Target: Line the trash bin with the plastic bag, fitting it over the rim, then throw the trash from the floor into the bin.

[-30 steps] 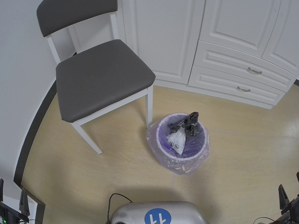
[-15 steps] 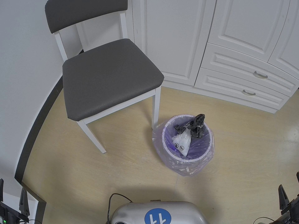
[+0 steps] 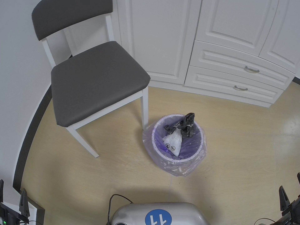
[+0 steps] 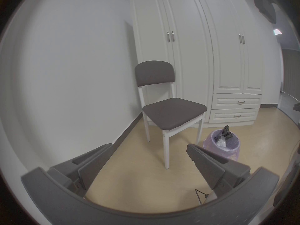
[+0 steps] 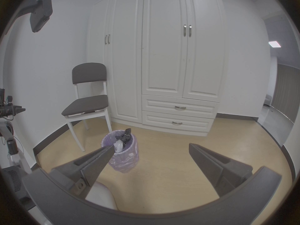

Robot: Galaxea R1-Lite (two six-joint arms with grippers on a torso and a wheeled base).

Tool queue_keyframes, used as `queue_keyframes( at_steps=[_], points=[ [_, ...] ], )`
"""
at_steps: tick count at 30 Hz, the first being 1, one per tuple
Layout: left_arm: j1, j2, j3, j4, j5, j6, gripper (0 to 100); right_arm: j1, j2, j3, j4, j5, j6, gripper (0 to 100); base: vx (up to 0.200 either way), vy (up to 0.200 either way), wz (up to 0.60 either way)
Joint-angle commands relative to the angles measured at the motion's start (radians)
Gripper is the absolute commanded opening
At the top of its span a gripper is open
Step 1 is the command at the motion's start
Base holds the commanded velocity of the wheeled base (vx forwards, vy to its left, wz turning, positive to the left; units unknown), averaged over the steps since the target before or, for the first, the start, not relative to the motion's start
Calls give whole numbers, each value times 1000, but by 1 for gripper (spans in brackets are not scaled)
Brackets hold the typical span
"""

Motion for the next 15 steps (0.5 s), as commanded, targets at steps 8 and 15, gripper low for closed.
queue_keyframes(
  at_steps=[8,15],
  points=[
    [1,-12,16,-1,-3,20,100,2,-16,18,1,0,24,100,0,0,-300],
    [4,-13,18,-1,-101,61,100,0,-16,13,21,79,10,100,0,0,0]
  ],
)
